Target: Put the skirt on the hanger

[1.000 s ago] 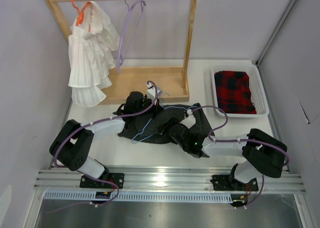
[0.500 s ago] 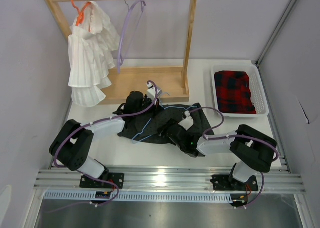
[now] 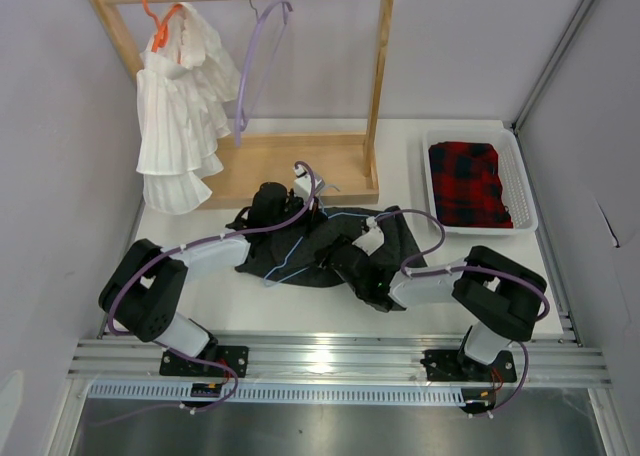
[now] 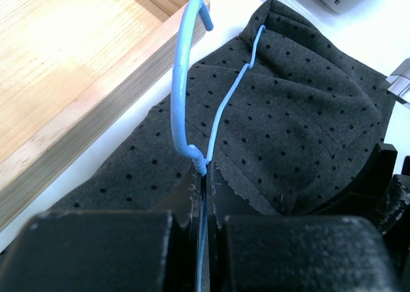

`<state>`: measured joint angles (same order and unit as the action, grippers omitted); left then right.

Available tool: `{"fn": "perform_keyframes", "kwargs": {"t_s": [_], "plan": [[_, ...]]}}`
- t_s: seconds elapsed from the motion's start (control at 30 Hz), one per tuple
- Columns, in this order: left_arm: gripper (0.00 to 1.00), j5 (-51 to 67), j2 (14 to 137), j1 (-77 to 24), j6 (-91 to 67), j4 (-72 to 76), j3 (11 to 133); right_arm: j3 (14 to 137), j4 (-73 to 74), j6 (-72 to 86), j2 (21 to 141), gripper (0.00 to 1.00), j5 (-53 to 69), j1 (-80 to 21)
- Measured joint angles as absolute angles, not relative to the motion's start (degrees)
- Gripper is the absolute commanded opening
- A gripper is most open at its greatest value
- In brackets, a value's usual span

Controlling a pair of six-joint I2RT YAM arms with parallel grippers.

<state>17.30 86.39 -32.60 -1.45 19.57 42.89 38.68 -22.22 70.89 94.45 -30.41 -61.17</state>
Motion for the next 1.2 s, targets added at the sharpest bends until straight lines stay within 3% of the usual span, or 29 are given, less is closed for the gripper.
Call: {"fn": "perform_keyframes", "kwargs": {"t_s": [0.13, 0.27, 0.47, 1.2], "plan": [[0.0, 17.3, 86.4, -32.6, -1.5, 19.6, 42.9, 39.4, -23.1, 70.5, 95.9, 0.43, -30.7, -60.7], [0.0, 17.3, 86.4, -32.6, -1.4, 19.6, 43.0, 39.4, -23.1, 70.1, 96.9, 0.23, -30.9, -60.6], [0.0, 17.3, 86.4, -32.6, -1.4, 19.6, 43.0, 39.6, -22.3, 69.1, 96.6, 0.01, -31.4, -60.5], [0.0, 17.8, 86.5, -32.6, -1.0, 19.5, 44.6, 41.1, -6.5, 66.7, 80.8, 0.0, -32.1, -59.9]]}}
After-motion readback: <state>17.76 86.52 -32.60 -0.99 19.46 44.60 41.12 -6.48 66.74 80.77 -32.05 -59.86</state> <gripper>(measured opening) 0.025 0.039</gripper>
